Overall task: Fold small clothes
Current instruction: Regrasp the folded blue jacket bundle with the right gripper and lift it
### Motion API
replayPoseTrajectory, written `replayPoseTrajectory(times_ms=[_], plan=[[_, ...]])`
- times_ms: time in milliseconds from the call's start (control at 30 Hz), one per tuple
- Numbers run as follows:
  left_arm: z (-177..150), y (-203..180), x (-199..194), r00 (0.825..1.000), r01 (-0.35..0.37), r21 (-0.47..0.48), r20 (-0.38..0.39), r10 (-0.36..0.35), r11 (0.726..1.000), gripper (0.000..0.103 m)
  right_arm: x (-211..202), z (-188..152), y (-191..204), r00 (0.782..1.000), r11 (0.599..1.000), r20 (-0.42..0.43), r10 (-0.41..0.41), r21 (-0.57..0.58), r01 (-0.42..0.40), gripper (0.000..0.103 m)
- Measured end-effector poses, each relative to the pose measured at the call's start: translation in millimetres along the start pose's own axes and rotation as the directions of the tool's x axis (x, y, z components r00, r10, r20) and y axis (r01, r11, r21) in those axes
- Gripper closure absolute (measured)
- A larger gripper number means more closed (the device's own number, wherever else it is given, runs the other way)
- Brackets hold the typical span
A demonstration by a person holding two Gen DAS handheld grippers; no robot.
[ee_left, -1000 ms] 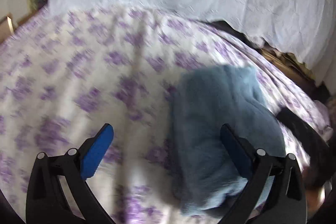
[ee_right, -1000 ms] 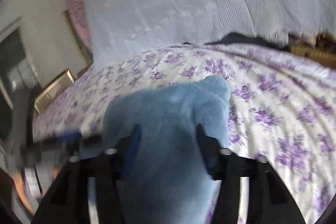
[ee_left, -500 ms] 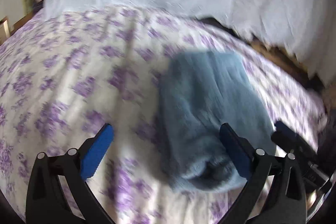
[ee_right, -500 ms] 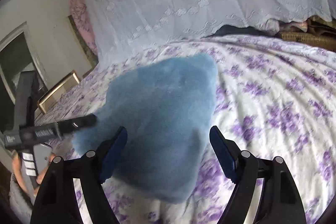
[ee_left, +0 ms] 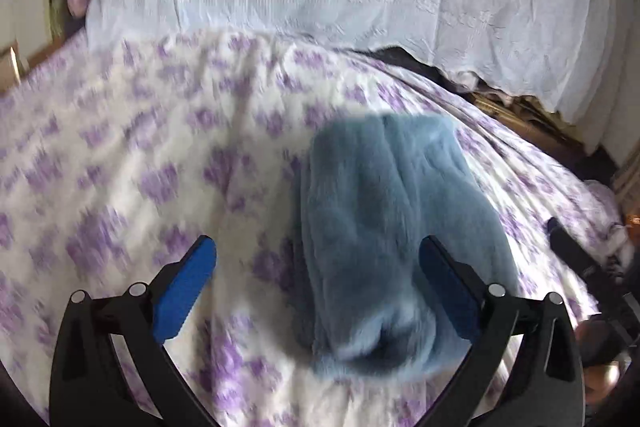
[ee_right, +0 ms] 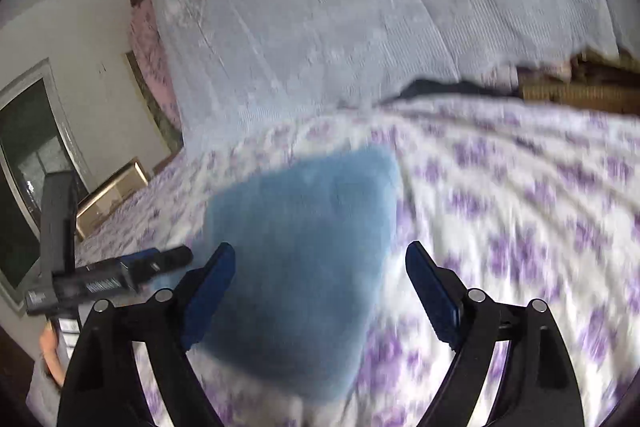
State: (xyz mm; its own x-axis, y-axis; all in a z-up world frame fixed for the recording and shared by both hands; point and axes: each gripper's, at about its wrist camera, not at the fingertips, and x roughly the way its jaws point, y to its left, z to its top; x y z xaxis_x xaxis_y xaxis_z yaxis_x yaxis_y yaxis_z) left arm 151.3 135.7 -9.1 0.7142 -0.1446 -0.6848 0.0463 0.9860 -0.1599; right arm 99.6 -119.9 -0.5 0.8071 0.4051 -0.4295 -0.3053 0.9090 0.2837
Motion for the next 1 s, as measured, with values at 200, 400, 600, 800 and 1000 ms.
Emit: replayPoseTrajectory(times_ms=[200,400,600,800,1000], plan=[[35,-3,50,0.971,-0.234,0.034,-0.044,0.236,0.972,0.004,64,26,2,0.998,0.998,-0.056,-0.025,0.052,0.028,0.067],[19,17,81,0.966,-0.249,0.019,-0.070,0.250,0.968,0.004,117,-8,-2,0.983,0.998,-0.175,-0.052,-0.047,0.044,0.067],[10,19,39,0.983,-0.185,-0.017,0.006,0.185,0.983,0.004,78,-13,-4,0.999,0.998,-0.040,-0.024,-0.054,0.022,0.062],[-11,2,-1,0.995,-0.092,0.008,0.033,0.092,0.996,0.004,40,-27,3,1.000,0.998,-0.029,-0.001,-0.070,-0.001,0.054],[-35,-26,22,0.989,-0.144,0.142,-0.005,0.146,0.979,0.004,62,-40,-17,0.986,0.999,-0.164,0.024,0.035,-0.019,0.028]])
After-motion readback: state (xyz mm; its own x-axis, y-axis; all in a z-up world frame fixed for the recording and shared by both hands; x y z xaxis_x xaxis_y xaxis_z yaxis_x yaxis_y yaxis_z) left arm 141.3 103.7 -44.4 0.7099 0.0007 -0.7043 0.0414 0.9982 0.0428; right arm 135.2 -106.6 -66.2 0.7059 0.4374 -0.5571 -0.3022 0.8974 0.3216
